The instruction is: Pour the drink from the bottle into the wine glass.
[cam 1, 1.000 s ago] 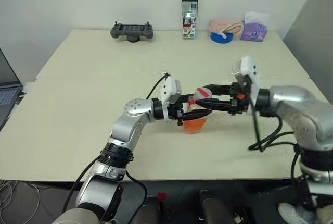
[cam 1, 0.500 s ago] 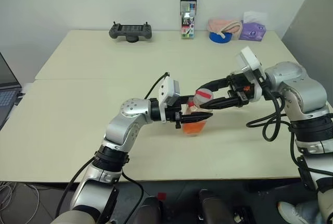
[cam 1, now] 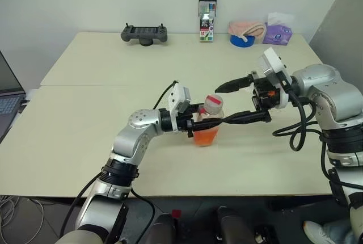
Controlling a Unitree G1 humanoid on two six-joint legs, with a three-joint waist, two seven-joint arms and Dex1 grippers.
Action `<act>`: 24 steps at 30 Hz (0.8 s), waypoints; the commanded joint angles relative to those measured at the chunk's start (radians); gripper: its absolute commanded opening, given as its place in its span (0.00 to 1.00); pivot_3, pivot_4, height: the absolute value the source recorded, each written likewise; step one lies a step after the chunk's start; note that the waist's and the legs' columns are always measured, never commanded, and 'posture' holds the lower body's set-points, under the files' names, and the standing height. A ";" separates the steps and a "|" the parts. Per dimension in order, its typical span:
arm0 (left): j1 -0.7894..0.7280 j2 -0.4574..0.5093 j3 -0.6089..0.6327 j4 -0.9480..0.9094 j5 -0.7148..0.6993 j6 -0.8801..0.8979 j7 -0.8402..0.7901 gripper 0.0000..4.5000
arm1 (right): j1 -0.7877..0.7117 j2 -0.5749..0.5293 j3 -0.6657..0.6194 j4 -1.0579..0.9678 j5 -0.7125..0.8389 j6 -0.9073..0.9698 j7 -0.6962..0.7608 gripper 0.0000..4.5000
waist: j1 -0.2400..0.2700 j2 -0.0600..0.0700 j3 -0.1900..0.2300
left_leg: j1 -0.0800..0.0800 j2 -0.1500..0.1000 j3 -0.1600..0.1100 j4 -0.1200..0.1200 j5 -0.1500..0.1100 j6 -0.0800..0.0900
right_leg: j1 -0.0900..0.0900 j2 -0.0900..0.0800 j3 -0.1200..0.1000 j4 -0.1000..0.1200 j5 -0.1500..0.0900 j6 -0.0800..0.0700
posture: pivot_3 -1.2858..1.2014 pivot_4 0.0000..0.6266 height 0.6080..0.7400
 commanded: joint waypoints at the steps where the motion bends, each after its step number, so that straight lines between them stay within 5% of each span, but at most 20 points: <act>1: -0.019 -0.005 0.027 -0.023 -0.005 -0.033 0.004 0.47 | -0.011 -0.007 -0.032 -0.049 0.009 -0.020 -0.014 1.00 | 0.000 0.000 0.000 | 0.000 0.000 0.000 0.000 0.000 0.000 | 0.000 0.000 0.000 0.000 0.000 0.000 | 0.52 0.24 1.00; 12: -0.053 -0.041 0.047 0.063 0.041 -0.169 0.049 0.46 | 0.147 -0.019 -0.185 -0.310 0.075 0.139 -0.339 1.00 | 0.006 0.000 0.000 | -0.001 0.000 -0.001 0.000 0.000 0.000 | 0.000 -0.001 -0.001 -0.001 0.000 0.000 | 0.52 0.24 1.00; 18: -0.104 -0.058 0.066 0.163 0.061 -0.233 0.053 0.46 | 0.228 0.097 -0.271 -0.554 0.093 0.330 -0.744 1.00 | 0.004 0.000 0.000 | -0.001 -0.001 0.000 0.000 0.000 0.000 | -0.001 -0.001 0.000 0.000 0.000 0.000 | 0.52 0.24 1.00; 24: -0.102 -0.077 0.066 0.189 0.069 -0.252 0.060 0.46 | 0.283 0.201 -0.221 -0.784 0.080 0.491 -1.017 1.00 | 0.004 0.000 0.000 | -0.001 0.000 -0.001 0.000 0.000 0.000 | -0.001 0.000 0.000 0.001 0.000 0.000 | 0.52 0.24 1.00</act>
